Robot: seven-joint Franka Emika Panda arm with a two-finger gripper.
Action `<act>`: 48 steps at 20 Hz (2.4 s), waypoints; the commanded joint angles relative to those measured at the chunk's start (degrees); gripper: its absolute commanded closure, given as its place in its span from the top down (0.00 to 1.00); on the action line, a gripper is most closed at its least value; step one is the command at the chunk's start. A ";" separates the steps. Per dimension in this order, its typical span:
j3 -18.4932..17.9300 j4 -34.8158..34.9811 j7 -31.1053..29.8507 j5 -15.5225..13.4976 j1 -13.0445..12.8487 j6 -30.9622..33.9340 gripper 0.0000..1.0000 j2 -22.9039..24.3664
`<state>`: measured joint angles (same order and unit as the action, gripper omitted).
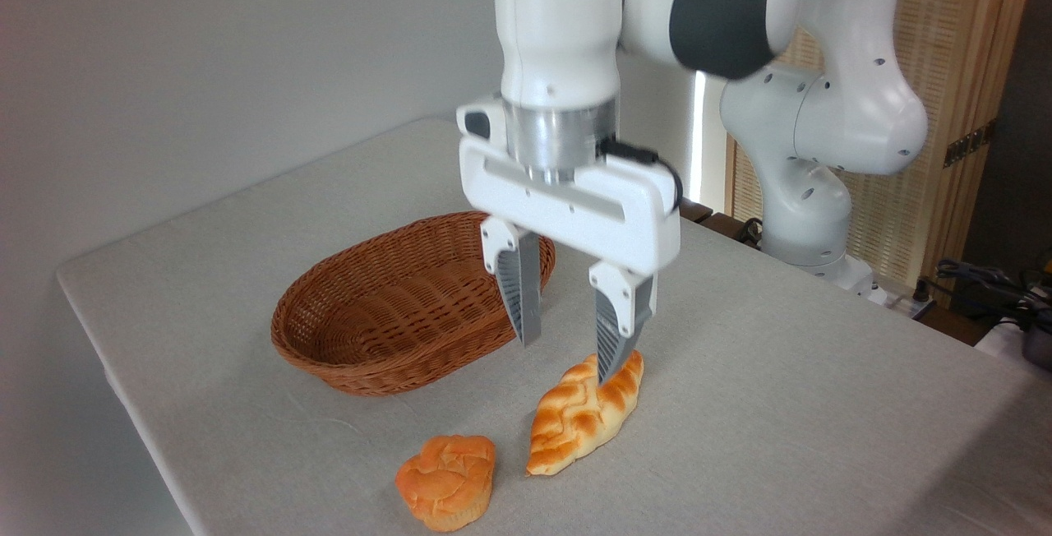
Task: Put bread into the basket
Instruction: 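Lower the gripper and close it on the braided loaf, then lift the braided loaf and carry it over the wicker basket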
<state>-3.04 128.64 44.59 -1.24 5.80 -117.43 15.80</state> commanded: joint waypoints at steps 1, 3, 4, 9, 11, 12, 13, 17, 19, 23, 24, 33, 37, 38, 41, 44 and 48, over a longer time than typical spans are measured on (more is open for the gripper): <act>0.14 5.03 0.24 1.93 0.26 -4.99 1.00 -0.06; 0.14 6.09 -0.03 2.38 0.18 -6.14 1.00 -0.50; 0.14 6.36 -0.20 2.38 0.18 -6.40 1.00 -0.76; 0.23 8.11 -0.29 2.21 0.00 -8.34 1.00 -1.64; 0.23 9.17 -0.29 2.20 -0.26 -8.69 1.00 -1.73; 0.23 9.61 -0.29 2.20 -0.35 -8.78 1.00 -2.08; 0.32 9.87 -0.29 2.03 -0.44 -9.39 1.00 -2.61; 0.32 10.14 0.23 1.94 -0.53 -9.83 0.61 -3.14; 0.32 10.05 0.32 1.94 -0.53 -9.66 0.51 -3.40; 0.32 10.05 0.32 1.94 -0.53 -9.39 0.51 -4.28; 0.32 10.05 0.32 1.94 -0.53 -9.39 0.51 -4.28; 0.23 9.87 0.32 1.94 -0.79 -9.22 0.51 -4.63; 0.32 9.79 0.50 2.03 -0.79 -9.22 0.51 -4.63; 0.32 9.79 0.50 2.03 -0.79 -9.22 0.50 -4.63; 0.32 9.44 0.59 2.55 -1.58 -9.04 0.45 -4.63; 0.41 4.71 0.24 2.56 -1.85 -6.16 0.44 -4.20; 2.69 -8.47 0.85 2.47 -1.76 7.63 0.43 -4.46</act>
<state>-1.38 130.41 44.68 0.37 4.15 -120.06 12.34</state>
